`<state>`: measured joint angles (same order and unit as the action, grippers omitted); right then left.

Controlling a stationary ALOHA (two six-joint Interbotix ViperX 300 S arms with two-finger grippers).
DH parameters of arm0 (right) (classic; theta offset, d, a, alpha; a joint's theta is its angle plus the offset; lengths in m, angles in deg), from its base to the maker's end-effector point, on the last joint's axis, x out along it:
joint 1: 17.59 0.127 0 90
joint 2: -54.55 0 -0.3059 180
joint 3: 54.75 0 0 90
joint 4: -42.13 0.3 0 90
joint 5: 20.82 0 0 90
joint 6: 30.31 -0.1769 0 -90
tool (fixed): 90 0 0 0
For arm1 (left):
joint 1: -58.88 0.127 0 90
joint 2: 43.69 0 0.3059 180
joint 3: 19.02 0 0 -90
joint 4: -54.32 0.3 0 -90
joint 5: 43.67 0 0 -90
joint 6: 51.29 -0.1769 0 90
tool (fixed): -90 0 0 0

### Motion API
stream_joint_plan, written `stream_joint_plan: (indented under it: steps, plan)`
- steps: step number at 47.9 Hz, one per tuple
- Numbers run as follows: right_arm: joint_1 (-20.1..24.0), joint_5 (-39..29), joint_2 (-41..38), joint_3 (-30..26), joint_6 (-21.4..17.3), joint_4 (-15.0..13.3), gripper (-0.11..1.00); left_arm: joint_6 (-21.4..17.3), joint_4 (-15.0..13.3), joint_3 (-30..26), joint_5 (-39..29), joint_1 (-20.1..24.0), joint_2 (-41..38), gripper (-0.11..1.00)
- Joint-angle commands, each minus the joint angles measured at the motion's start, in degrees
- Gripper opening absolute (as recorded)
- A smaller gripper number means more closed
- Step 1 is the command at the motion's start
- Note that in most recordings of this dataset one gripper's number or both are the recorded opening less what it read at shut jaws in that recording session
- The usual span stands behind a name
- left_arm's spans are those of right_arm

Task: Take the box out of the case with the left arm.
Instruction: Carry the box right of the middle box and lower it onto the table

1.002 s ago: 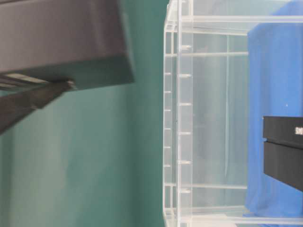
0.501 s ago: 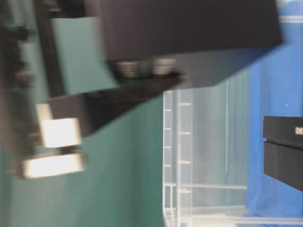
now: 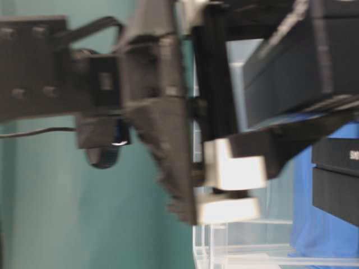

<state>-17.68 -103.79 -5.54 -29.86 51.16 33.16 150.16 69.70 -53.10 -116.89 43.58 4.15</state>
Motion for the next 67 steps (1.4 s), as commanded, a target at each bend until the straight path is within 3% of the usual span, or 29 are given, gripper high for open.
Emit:
stream_joint_plan:
  steps: [1, 16, 41, 67]
  plan:
    - [-0.1, 0.1, 0.1, -0.4, -0.1, 0.1, 0.02, 0.1, 0.9, 0.1, 2.4, 0.5, 2.8, 0.61]
    - [0.0, 0.1, 0.1, 0.1, -0.1, 0.1, 0.02, -0.4, 1.1, 0.4, 7.7, 1.1, 0.5, 0.61]
    - [0.0, 0.0, 0.1, 0.1, -0.1, 0.1, 0.02, -1.3, 0.7, 1.1, 7.6, 1.3, 0.9, 0.61]
    - [-0.1, 0.1, 0.1, 0.1, 0.0, 0.1, 0.02, -2.3, -2.3, 0.4, 8.9, 1.1, 0.8, 0.66]
